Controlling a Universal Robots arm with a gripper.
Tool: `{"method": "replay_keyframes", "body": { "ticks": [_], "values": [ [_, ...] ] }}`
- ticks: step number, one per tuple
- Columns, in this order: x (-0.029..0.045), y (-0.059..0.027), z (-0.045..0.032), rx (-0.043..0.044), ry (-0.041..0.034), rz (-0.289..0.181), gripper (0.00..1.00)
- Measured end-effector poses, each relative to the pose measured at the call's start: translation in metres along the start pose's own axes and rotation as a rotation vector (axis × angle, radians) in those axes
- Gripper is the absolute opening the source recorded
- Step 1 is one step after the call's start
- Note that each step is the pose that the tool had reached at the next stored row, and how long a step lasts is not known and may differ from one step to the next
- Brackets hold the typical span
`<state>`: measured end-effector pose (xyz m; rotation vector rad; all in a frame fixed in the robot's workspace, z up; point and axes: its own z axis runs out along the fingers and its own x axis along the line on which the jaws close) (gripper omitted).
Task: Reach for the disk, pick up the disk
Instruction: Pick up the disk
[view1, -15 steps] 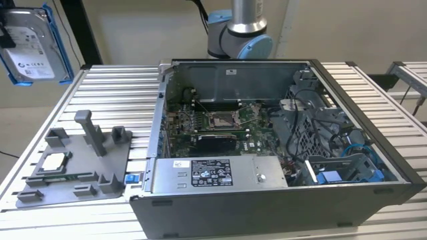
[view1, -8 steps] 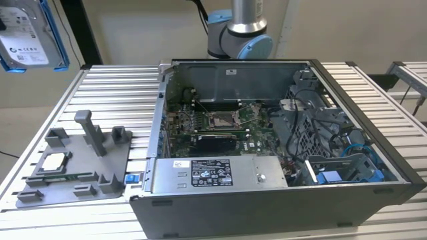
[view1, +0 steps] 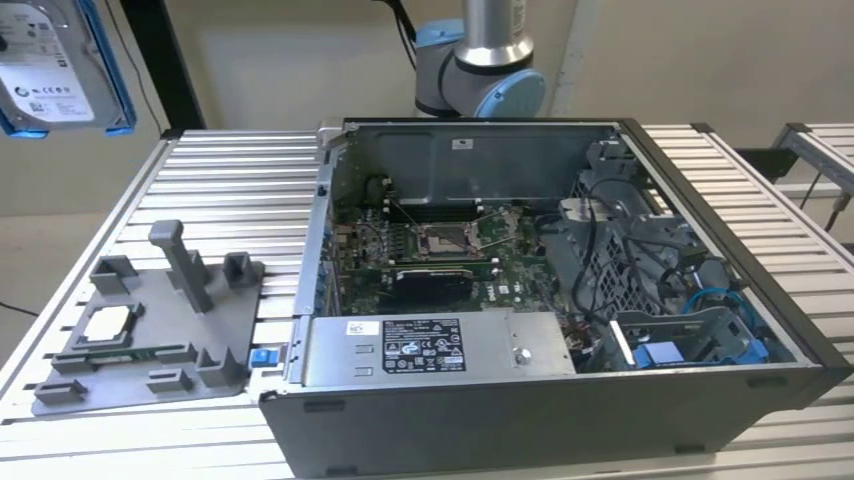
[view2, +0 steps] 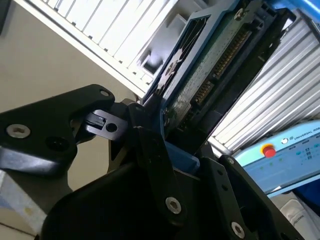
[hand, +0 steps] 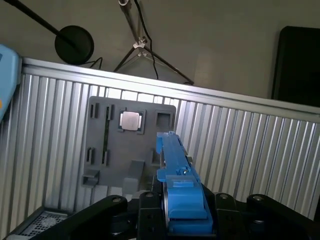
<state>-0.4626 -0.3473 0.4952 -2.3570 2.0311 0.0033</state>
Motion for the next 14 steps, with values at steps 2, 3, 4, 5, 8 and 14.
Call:
{"method": "replay_keyframes", "body": {
  "ticks": [2,3,4,5,8,14],
  "values": [
    [0.0003,-0.0022,0.0001,0.0001,0.0,0.0,0.0],
    [0.0005,-0.004,0.0001,0.0001,0.0,0.0,0.0],
    [0.0009,-0.0061,0.0001,0.0,0.0,0.0,0.0],
    [0.0012,-0.0079,0.0002,0.0,0.0,0.0,0.0],
    [0.0017,-0.0115,0.0002,0.0,-0.0001,0.0,0.0],
    [0.0032,-0.0199,0.0004,0.0039,-0.026,0.001,0.0]
  ]
}}
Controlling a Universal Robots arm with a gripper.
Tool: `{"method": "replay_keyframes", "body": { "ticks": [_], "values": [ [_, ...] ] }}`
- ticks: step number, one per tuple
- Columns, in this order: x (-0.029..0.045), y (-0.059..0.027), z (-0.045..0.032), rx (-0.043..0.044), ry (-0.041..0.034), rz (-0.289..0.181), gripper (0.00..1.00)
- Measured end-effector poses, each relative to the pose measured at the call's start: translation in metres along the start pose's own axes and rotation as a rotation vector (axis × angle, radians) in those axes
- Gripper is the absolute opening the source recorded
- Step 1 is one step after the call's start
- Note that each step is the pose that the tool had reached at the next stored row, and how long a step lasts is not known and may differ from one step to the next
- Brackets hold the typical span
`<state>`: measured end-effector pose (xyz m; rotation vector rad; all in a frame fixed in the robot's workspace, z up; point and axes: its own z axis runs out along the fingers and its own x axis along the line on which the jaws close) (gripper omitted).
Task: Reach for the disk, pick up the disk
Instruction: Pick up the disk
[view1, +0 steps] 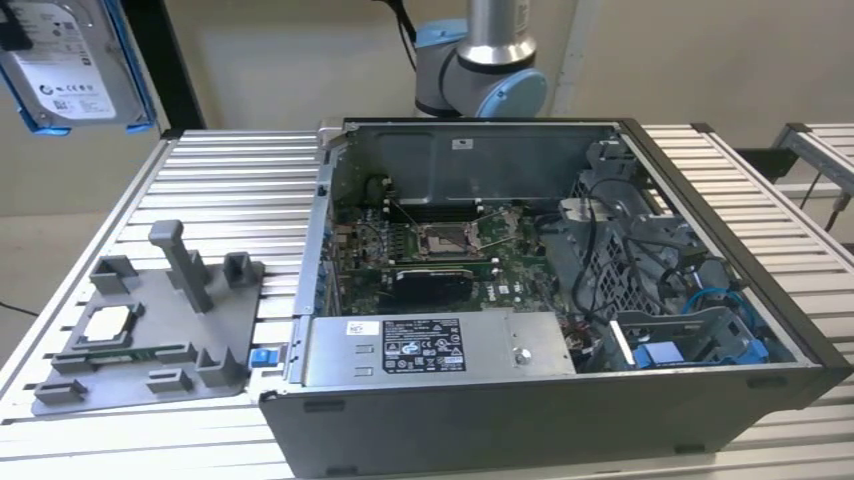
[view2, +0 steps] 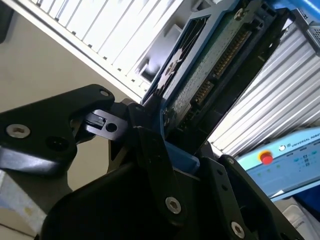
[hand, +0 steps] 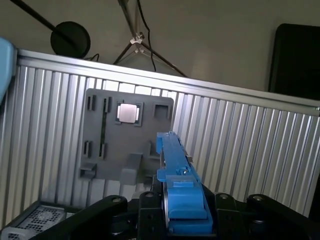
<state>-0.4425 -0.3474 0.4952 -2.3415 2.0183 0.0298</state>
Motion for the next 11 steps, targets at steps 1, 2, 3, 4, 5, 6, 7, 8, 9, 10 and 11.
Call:
{"method": "replay_keyframes", "body": {
  "ticks": [1,2,3,4,5,6,7,8,9,10,11],
  "values": [
    [0.0003,-0.0017,0.0,0.0001,-0.0018,0.0,0.0],
    [0.0004,-0.0026,0.0,0.0002,-0.002,0.001,0.0],
    [0.0004,-0.0027,0.0,0.0,-0.0021,0.001,0.0],
    [0.0004,-0.0027,0.0,0.0,-0.0021,0.001,0.0],
    [0.0004,-0.0027,0.0,0.0,-0.0021,0.001,0.0],
    [0.0004,-0.0027,0.0,0.0,-0.0021,0.001,0.0],
    [0.0004,-0.0027,0.0001,0.0001,-0.0021,0.001,0.0],
    [0.0004,-0.0029,0.0,0.0,-0.0021,0.001,0.0],
    [0.0005,-0.0035,0.0,-0.0001,-0.0021,0.001,0.0],
    [0.0007,-0.0047,0.0,-0.0001,-0.0021,0.001,0.0],
    [0.001,-0.0063,0.0001,-0.0003,-0.0022,0.001,0.0]
  ]
}}
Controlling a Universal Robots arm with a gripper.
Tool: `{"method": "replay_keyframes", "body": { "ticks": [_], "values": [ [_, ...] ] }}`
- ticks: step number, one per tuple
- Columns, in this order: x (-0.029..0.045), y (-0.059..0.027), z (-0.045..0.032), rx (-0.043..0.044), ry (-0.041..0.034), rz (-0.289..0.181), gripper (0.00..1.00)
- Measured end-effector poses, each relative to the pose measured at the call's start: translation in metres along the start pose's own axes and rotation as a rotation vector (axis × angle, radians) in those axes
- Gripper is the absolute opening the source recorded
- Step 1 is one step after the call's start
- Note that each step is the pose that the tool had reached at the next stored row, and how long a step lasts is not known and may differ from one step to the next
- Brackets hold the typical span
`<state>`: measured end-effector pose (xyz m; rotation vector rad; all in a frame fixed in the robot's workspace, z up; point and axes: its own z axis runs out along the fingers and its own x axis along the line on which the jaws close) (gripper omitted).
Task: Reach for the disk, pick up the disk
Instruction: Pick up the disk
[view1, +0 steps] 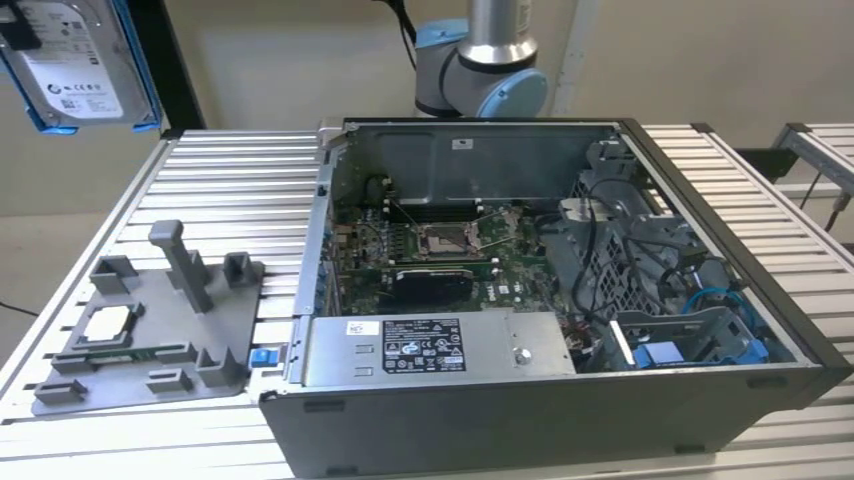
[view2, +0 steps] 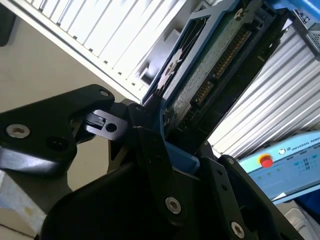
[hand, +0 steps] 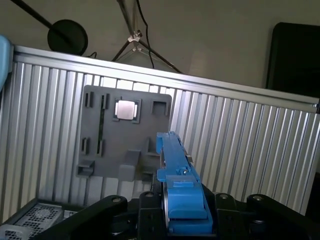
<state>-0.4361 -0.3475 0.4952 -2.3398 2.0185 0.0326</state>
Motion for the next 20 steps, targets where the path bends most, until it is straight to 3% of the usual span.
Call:
{"method": "replay_keyframes", "body": {
  "ticks": [13,20],
  "values": [
    [0.0057,-0.0384,0.0007,-0.0109,-0.0017,0.001,0.0],
    [0.009,-0.0596,0.0009,-0.0212,-0.0033,0.001,0.0]
  ]
}}
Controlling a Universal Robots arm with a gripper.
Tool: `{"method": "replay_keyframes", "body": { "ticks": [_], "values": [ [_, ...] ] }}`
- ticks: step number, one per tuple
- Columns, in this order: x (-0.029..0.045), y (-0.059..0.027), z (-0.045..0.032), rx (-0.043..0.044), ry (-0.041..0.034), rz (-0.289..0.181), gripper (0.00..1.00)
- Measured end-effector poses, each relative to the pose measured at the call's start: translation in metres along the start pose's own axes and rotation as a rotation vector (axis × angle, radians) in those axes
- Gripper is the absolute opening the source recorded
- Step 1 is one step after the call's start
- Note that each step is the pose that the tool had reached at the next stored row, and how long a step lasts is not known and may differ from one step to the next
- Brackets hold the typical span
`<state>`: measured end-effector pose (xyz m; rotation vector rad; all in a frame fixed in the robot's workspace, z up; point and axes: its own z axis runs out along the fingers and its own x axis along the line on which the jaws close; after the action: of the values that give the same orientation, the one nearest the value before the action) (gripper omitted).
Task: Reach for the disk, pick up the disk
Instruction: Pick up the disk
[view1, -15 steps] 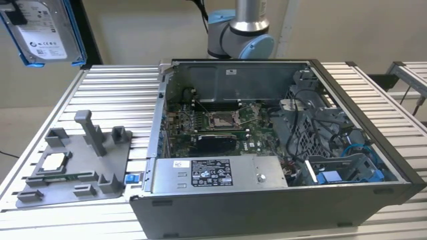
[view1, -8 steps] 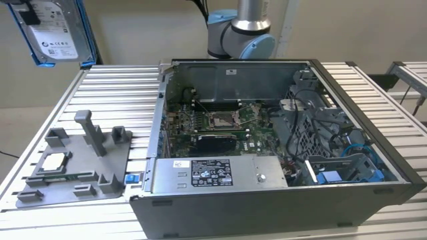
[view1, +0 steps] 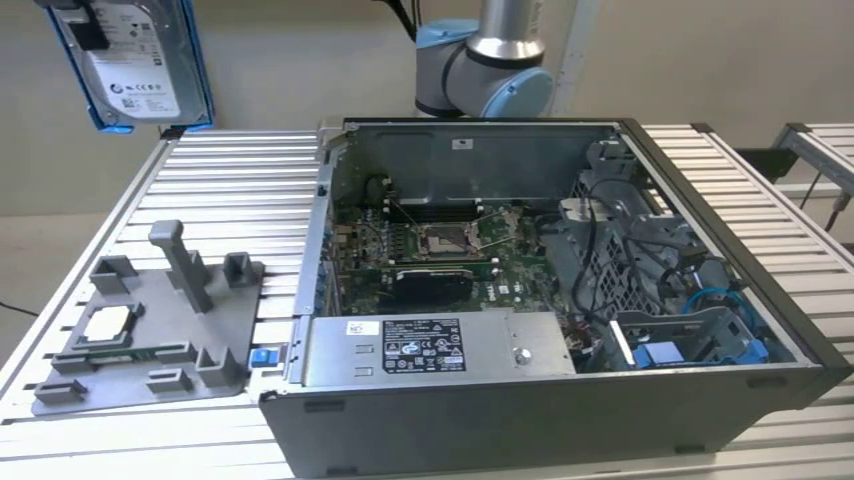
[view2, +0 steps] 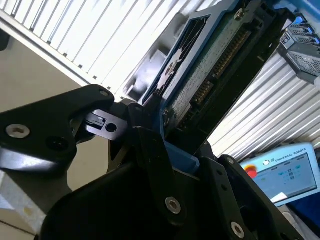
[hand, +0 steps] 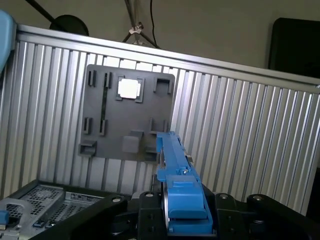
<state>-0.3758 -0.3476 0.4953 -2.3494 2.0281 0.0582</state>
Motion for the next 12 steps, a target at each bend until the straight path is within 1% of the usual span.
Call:
{"method": "replay_keyframes", "body": {
  "ticks": [7,12],
  "values": [
    [0.0034,-0.0153,-0.0004,-0.0122,-0.0018,0.001,0.0],
    [0.0062,-0.0296,-0.0005,-0.0192,-0.0028,0.001,0.0]
  ]
}}
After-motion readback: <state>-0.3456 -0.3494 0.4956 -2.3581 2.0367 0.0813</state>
